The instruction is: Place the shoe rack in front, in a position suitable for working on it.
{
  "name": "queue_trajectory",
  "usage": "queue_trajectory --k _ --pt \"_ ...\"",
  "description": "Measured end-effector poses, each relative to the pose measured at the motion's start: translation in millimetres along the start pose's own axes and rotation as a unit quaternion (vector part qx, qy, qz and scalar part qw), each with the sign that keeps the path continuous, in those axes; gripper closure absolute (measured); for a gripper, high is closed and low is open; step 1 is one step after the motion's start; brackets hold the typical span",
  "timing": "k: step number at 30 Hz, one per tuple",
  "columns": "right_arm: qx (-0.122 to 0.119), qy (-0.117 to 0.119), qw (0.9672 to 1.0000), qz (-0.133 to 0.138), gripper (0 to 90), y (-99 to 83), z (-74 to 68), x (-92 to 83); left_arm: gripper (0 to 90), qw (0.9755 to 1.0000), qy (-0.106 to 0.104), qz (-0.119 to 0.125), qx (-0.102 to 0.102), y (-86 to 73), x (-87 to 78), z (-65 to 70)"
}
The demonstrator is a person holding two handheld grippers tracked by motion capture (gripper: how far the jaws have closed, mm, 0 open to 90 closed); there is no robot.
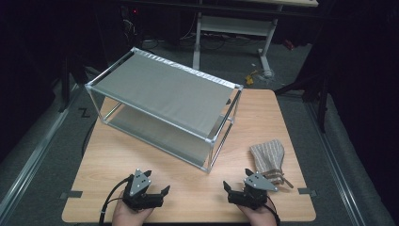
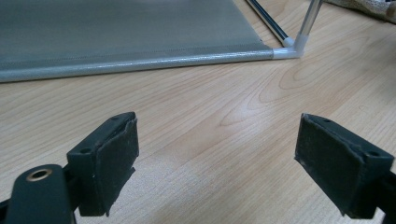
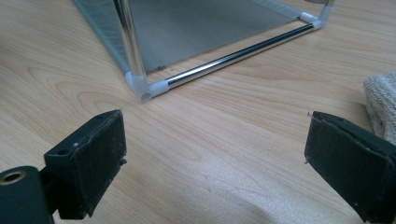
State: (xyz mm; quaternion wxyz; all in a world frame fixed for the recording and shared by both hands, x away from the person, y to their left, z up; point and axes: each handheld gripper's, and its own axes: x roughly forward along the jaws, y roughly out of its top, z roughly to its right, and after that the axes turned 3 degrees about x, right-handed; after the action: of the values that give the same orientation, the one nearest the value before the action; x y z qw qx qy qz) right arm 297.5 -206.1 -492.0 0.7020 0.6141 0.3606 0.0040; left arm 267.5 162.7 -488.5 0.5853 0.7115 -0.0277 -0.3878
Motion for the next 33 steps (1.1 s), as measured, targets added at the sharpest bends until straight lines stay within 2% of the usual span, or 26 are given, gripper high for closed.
queue_trajectory --k 7,13,19,22,28,33 --pt "0.006 0.005 0.9998 0.020 6.4 5.1 -1.7 -5.6 14.1 1.0000 -0.001 0.003 -0.001 0.1 -1.1 1.1" --pt "-0.014 0.012 0.9994 0.030 6.3 8.8 -10.6 -9.7 14.4 0.9999 0.001 0.011 -0.001 2.3 -4.4 -0.1" --pt "-0.019 0.025 0.9990 0.032 6.3 18.4 -20.5 -9.4 14.5 0.9998 0.005 0.021 -0.003 3.7 -9.9 -2.0" --pt "-0.029 0.024 0.9985 0.039 6.3 34.2 -27.5 -7.9 14.5 0.9996 0.003 0.026 -0.006 4.1 -11.1 -3.5" --pt "-0.023 0.029 0.9983 0.045 7.2 55.1 -33.4 -2.3 14.2 0.9996 -0.004 0.027 -0.004 4.7 -10.5 -3.6" --pt "-0.025 0.032 0.9979 0.050 8.9 65.4 -40.6 4.6 14.2 0.9995 -0.004 0.029 -0.005 5.7 -11.5 -3.7"
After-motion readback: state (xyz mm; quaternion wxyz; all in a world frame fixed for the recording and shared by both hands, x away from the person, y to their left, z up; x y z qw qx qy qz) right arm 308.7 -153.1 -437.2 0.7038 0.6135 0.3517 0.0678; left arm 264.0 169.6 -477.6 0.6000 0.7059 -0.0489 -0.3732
